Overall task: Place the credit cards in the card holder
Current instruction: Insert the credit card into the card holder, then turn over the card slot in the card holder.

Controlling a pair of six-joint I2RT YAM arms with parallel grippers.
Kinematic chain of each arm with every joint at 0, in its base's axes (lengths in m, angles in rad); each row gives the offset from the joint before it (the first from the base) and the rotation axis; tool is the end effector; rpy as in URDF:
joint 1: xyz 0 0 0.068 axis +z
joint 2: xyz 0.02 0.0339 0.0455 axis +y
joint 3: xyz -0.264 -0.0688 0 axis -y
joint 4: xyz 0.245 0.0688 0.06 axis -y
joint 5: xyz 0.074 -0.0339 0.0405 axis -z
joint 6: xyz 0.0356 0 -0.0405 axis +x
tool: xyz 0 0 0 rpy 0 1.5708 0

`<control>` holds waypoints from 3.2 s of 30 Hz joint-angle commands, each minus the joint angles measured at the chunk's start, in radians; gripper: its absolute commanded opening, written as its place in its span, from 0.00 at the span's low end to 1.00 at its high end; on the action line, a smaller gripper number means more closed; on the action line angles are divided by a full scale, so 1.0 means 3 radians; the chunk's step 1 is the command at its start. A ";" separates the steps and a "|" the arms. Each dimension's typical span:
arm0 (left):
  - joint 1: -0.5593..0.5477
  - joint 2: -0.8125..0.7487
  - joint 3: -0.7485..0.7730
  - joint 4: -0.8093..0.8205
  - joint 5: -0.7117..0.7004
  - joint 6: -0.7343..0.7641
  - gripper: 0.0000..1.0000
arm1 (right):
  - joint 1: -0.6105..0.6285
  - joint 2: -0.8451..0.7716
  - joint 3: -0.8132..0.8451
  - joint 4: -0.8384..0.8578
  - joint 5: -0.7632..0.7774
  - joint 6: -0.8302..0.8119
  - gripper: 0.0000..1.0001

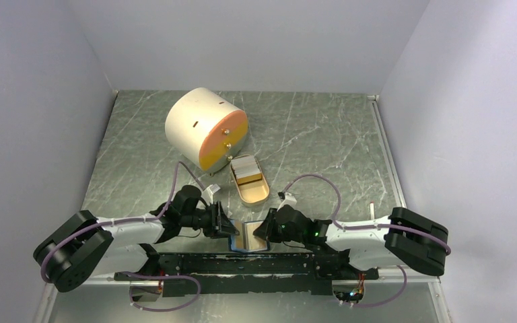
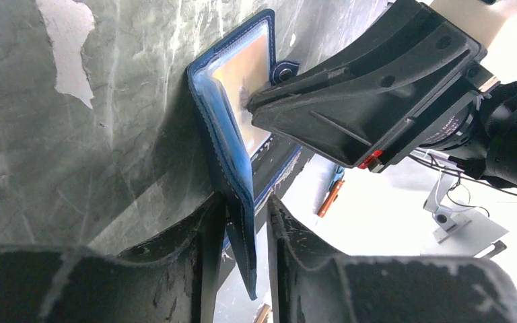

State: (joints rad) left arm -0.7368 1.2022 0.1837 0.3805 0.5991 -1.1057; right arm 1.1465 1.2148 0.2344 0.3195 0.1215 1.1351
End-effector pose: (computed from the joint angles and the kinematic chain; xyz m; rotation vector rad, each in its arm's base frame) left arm 0.1254 -0.1409 0.1211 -0.0794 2.6291 -1.5275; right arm 0.0865 0.1810 0.1237 0.0593 2.4641 1.0330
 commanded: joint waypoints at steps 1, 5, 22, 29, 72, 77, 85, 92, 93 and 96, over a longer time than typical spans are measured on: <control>-0.0012 -0.0077 0.0099 -0.0022 -0.0004 0.0059 0.34 | 0.0012 0.0061 0.0002 -0.0037 0.0086 -0.0047 0.19; -0.0009 -0.0151 0.0087 -0.0062 -0.0029 0.0058 0.32 | 0.0012 0.0067 -0.0003 -0.0047 0.0091 -0.0037 0.19; -0.0011 -0.0295 0.0049 -0.0034 -0.0078 0.0047 0.21 | 0.0008 0.0067 -0.0012 -0.0031 0.0081 -0.0040 0.19; -0.0010 -0.0163 -0.0019 0.0342 0.0041 -0.0010 0.09 | 0.0009 0.0091 -0.0002 -0.0009 0.0068 -0.0046 0.19; -0.0165 0.0546 0.0528 -0.0004 -0.0178 0.0328 0.19 | 0.0019 0.0525 0.0214 0.0090 -0.0033 -0.0196 0.24; -0.0222 0.0579 0.0623 -0.0158 -0.0308 0.0351 0.09 | 0.0023 0.0489 0.0203 0.0024 0.0000 -0.0202 0.25; -0.0253 0.0609 0.0790 -0.0608 -0.0578 0.0469 0.09 | 0.0023 -0.0074 0.0028 -0.0381 0.0191 -0.0109 0.36; -0.0297 0.0907 0.0920 -0.0575 -0.0515 0.0481 0.09 | 0.0004 -0.0348 -0.0021 -0.0646 0.0360 -0.0137 0.36; -0.0303 0.0923 0.0929 -0.0584 -0.0521 0.0480 0.09 | 0.0004 -0.0427 -0.0030 -0.0683 0.0382 -0.0135 0.36; -0.0320 0.0933 0.0978 -0.0652 -0.0547 0.0485 0.09 | -0.0002 -0.0637 -0.0084 -0.0775 0.0433 -0.0118 0.36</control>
State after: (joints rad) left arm -0.8158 1.4574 0.4618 0.2497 0.5045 -0.9928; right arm 1.1461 1.0870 0.2325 0.1696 0.2005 1.0954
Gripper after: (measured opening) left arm 0.132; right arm 0.356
